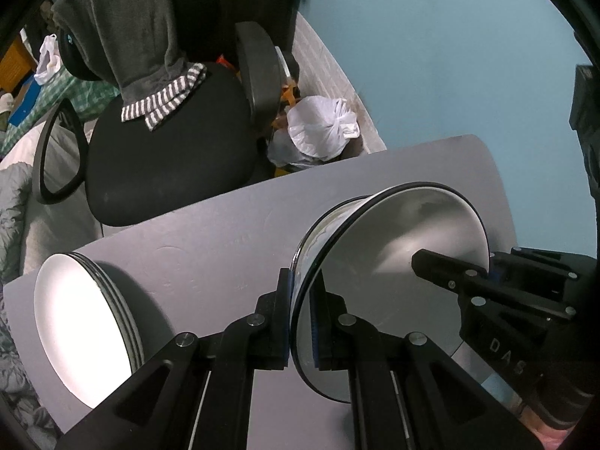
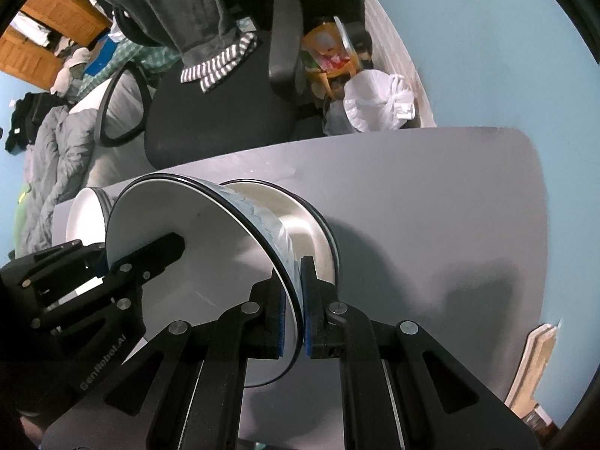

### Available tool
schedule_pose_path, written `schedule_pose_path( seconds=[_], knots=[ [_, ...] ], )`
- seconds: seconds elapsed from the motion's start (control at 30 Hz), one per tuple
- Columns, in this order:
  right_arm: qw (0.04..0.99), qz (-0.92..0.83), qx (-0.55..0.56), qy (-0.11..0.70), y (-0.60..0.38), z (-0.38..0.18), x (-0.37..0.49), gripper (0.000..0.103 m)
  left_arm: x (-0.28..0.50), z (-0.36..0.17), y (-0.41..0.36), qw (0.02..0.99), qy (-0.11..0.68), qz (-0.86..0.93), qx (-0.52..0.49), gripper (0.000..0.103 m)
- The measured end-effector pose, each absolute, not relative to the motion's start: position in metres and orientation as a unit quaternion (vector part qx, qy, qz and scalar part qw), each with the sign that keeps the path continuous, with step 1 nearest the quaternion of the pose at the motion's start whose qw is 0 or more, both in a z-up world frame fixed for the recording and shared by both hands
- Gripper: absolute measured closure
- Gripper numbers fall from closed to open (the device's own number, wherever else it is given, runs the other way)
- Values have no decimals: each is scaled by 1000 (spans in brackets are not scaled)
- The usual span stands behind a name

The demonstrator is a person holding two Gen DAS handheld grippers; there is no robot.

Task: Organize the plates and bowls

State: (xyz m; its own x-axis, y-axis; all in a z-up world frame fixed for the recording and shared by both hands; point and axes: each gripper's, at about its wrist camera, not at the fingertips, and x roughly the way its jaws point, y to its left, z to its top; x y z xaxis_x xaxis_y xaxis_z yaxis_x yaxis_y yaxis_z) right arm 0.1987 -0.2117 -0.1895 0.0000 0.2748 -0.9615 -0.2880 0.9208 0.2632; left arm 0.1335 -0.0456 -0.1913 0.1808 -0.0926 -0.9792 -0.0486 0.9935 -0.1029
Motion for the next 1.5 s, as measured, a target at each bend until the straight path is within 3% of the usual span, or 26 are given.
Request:
schedule_pose_path(
  seconds=[0.8,1.13,1.23,1.37,1.43,1.5],
  knots=[
    [678,174,-3,714,-215,-194,206,92,140,-187,-45,764,644,-3,-37,94],
    [681,168,41,712,-225,-184,201,80,133,-178,-35,760,645,-2,-78,90],
    [697,162,36,698,-228,-174,201,71,128,-173,-31,764,639,-3,-91,77],
    [706,162,40,689,-233,-165,202,67,124,-167,-27,767,633,-1,-103,75],
    [712,159,37,682,-235,-160,203,59,123,-163,-24,768,631,-2,-110,74],
    [719,159,32,676,-237,-155,202,55,122,-159,-22,770,628,-4,-115,65]
  ],
)
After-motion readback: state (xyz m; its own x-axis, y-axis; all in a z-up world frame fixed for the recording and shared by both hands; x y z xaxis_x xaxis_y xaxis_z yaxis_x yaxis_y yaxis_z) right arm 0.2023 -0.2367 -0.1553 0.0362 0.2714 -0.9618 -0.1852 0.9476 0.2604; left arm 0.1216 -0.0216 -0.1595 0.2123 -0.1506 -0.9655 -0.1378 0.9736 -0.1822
